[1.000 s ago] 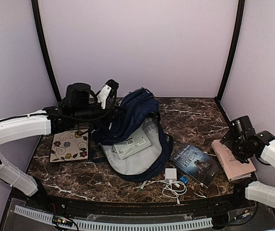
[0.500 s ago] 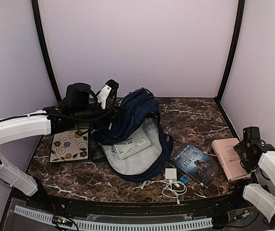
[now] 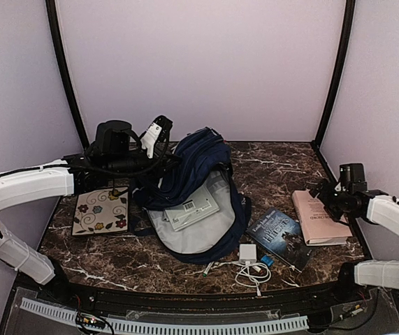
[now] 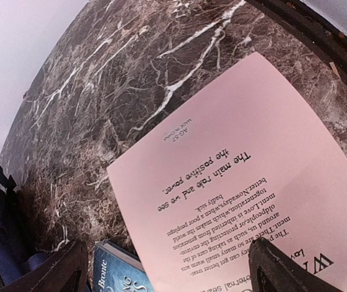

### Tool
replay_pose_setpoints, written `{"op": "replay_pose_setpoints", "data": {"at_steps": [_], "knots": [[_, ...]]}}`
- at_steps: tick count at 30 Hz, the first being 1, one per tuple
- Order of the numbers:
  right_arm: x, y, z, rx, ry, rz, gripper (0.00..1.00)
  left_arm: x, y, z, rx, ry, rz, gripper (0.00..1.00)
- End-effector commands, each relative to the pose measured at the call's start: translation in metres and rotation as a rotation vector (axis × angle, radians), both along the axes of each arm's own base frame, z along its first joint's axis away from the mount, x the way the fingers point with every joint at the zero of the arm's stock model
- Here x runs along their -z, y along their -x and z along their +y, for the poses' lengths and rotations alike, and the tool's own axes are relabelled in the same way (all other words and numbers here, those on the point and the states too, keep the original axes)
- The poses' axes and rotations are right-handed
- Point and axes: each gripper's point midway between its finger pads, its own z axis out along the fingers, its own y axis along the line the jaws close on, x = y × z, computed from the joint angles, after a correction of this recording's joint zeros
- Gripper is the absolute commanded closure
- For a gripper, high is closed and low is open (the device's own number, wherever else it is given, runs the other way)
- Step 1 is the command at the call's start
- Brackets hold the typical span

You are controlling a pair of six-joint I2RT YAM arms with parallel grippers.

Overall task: Pack the student bag
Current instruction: Move the book to the book.

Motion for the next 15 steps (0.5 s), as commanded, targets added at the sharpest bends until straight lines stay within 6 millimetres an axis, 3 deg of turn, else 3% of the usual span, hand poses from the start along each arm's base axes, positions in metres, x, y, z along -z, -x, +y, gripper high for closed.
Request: {"op": "replay_pose_setpoints", "data": {"at_steps": [1, 4, 9, 15], "knots": [[-0.023, 0.010, -0.002, -0.024, 0.051, 0.024, 0.07, -0.082, -0.001, 0.002, 0.002, 0.147, -0.199, 1.00], [-0.030, 0.036, -0.025, 0.113, 0.096, 0.061, 0.03, -0.082, 0.000, 0.002, 0.005, 0.148, -0.200, 1.00], [-0.034, 0.083, -0.044, 0.284, 0.081, 0.069, 0.01, -0.080, -0.001, 0.000, 0.009, 0.149, -0.191, 1.00], [-0.008, 0.115, -0.028, 0.363, -0.108, 0.158, 0.01, -0.079, 0.000, -0.001, 0.014, 0.151, -0.185, 1.00]]}}
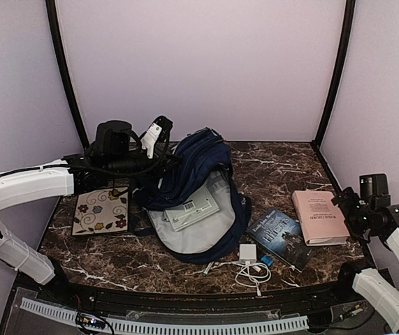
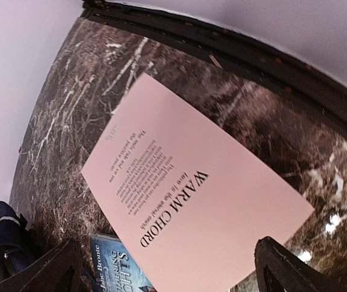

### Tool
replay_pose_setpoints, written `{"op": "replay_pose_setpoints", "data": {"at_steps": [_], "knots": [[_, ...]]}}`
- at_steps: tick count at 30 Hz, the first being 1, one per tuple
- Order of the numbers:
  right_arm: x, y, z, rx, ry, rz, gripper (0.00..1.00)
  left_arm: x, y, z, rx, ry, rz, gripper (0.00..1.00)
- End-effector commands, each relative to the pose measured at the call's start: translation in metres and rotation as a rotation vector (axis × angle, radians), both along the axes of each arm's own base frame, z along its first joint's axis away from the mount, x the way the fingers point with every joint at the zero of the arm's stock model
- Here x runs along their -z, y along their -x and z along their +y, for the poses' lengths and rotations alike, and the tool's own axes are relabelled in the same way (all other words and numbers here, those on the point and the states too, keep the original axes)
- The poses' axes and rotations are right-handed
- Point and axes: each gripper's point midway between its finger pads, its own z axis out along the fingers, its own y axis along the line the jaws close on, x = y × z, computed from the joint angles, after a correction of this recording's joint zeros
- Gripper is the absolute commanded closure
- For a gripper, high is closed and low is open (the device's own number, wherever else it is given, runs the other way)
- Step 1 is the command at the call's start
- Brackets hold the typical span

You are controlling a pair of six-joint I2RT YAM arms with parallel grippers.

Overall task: Pack the student bag
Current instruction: Move the book to the book, then pick up the book.

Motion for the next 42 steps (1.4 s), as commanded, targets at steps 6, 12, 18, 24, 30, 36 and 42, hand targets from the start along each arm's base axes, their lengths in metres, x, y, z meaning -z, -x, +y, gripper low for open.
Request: {"op": "replay_pose_setpoints", "data": {"at_steps": [6, 12, 18, 24, 30, 36, 42], "knots": [[0.069, 0.050, 0.018, 0.221, -0.278, 0.286, 0.01, -0.080, -0.001, 0.000, 0.011, 0.152, -0.189, 1.00], [0.101, 0.040, 0.035, 0.201, -0.378, 0.321, 0.00, -0.079, -0.001, 0.000, 0.011, 0.149, -0.191, 1.00], [0.120, 0.010, 0.028, 0.261, -0.433, 0.080, 0.04, -0.080, -0.001, 0.001, 0.008, 0.145, -0.199, 1.00], [0.119, -0.010, 0.018, 0.267, -0.415, -0.099, 0.06, -0.079, -0.001, 0.000, 0.013, 0.145, -0.198, 1.00], [0.116, -0.027, 0.011, 0.194, -0.324, -0.167, 0.05, -0.079, -0.001, 0.000, 0.013, 0.144, -0.199, 1.00], [0.124, -0.038, 0.003, 0.142, -0.338, -0.164, 0.02, -0.078, -0.001, -0.001, 0.018, 0.142, -0.198, 1.00], [0.125, -0.056, 0.012, 0.024, -0.387, -0.150, 0.02, -0.079, -0.001, 0.000, 0.016, 0.140, -0.205, 1.00]]}}
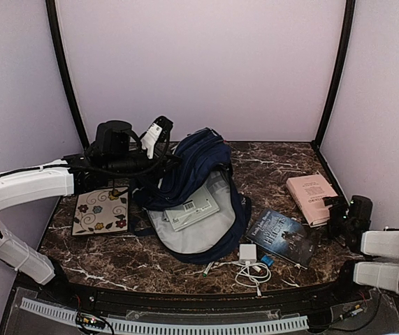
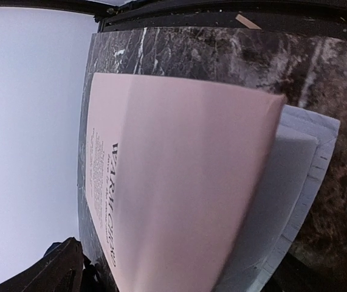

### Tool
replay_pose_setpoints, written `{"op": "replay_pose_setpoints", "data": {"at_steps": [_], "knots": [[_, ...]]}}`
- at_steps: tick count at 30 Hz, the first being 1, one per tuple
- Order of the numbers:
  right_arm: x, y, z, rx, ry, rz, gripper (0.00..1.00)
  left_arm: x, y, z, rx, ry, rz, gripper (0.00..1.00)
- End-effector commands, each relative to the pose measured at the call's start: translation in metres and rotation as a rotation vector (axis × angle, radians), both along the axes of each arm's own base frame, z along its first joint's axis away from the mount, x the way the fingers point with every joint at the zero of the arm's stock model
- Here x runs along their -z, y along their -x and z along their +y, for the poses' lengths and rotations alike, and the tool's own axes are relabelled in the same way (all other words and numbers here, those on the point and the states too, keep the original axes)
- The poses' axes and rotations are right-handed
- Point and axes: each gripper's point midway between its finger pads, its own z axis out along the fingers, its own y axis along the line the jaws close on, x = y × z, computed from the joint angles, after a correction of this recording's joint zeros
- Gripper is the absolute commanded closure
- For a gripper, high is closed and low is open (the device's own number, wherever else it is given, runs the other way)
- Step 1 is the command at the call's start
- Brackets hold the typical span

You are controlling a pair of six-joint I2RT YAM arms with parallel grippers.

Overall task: Pack the student bag
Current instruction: Pick up the book.

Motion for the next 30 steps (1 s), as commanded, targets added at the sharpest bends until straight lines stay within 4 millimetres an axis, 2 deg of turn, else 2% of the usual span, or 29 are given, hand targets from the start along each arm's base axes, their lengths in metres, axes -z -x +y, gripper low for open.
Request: {"op": "replay_pose_setpoints", "data": {"at_steps": [1, 7, 13, 18, 23, 30], "knots": [[0.031, 0.007, 0.019, -0.146, -0.034, 0.105, 0.02, -0.079, -0.001, 0.000, 0.014, 0.146, -0.196, 1.00], [0.037, -0.008, 0.034, -0.222, -0.131, 0.106, 0.15, -0.078, -0.001, -0.001, 0.017, 0.143, -0.195, 1.00], [0.034, -0.017, 0.036, -0.243, -0.137, 0.080, 0.45, -0.079, -0.001, 0.000, 0.014, 0.141, -0.204, 1.00], [0.028, -0.021, 0.038, -0.277, -0.113, 0.059, 0.55, -0.078, -0.001, 0.000, 0.016, 0.138, -0.203, 1.00], [0.004, -0.031, 0.039, -0.330, -0.042, -0.009, 0.64, -0.077, -0.001, -0.001, 0.016, 0.137, -0.200, 1.00], [-0.051, -0.041, 0.034, -0.385, 0.118, -0.101, 0.70, -0.078, -0.001, 0.000, 0.015, 0.136, -0.202, 1.00]]}}
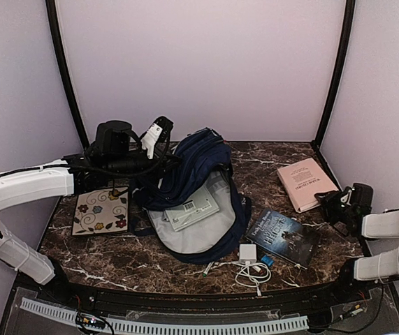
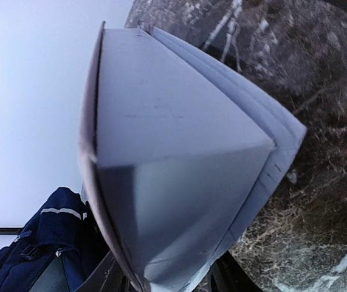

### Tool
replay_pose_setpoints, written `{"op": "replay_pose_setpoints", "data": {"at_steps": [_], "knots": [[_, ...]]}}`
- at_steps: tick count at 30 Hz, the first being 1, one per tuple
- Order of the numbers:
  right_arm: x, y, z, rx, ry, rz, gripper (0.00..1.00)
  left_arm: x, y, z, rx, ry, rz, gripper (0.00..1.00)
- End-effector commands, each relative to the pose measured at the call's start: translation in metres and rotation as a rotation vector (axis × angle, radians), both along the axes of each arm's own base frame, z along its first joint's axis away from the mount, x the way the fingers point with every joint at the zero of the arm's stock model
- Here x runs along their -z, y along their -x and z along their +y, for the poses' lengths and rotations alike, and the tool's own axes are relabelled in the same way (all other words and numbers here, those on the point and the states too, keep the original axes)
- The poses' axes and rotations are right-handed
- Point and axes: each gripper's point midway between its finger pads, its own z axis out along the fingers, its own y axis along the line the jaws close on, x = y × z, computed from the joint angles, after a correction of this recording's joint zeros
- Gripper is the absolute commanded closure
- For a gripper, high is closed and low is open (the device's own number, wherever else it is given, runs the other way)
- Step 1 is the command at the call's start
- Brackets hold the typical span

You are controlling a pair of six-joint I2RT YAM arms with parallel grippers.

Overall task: Pack the student bag
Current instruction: Pick up the book.

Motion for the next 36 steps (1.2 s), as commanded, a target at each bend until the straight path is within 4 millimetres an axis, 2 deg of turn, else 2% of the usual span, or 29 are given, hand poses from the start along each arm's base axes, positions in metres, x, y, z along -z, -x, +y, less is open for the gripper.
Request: {"op": "replay_pose_setpoints", "data": {"at_steps": [1, 5, 15, 20, 25, 29, 32, 36], "knots": [[-0.038, -0.005, -0.002, -0.057, 0.135, -0.076, 0.71, -0.078, -0.001, 0.000, 0.013, 0.143, -0.193, 1.00], [-0.062, -0.003, -0.002, -0.086, 0.196, -0.113, 0.75, -0.078, -0.001, 0.000, 0.014, 0.144, -0.193, 1.00], [-0.088, 0.000, 0.007, -0.146, 0.209, -0.131, 0.88, -0.080, 0.000, 0.000, 0.015, 0.149, -0.196, 1.00], [-0.110, 0.004, 0.018, -0.238, 0.221, -0.145, 0.91, -0.082, 0.000, 0.001, 0.012, 0.147, -0.201, 1.00], [-0.144, 0.015, 0.035, -0.343, 0.204, -0.173, 0.92, -0.081, -0.001, 0.001, 0.009, 0.144, -0.201, 1.00], [-0.156, 0.032, 0.036, -0.411, 0.275, -0.073, 0.92, -0.079, -0.001, 0.000, 0.011, 0.142, -0.196, 1.00], [-0.174, 0.049, 0.037, -0.485, 0.325, 0.013, 0.92, -0.078, -0.001, 0.000, 0.011, 0.141, -0.196, 1.00], [-0.232, 0.062, 0.025, -0.458, 0.455, 0.019, 0.92, -0.078, -0.002, 0.000, 0.007, 0.136, -0.200, 1.00]]}}
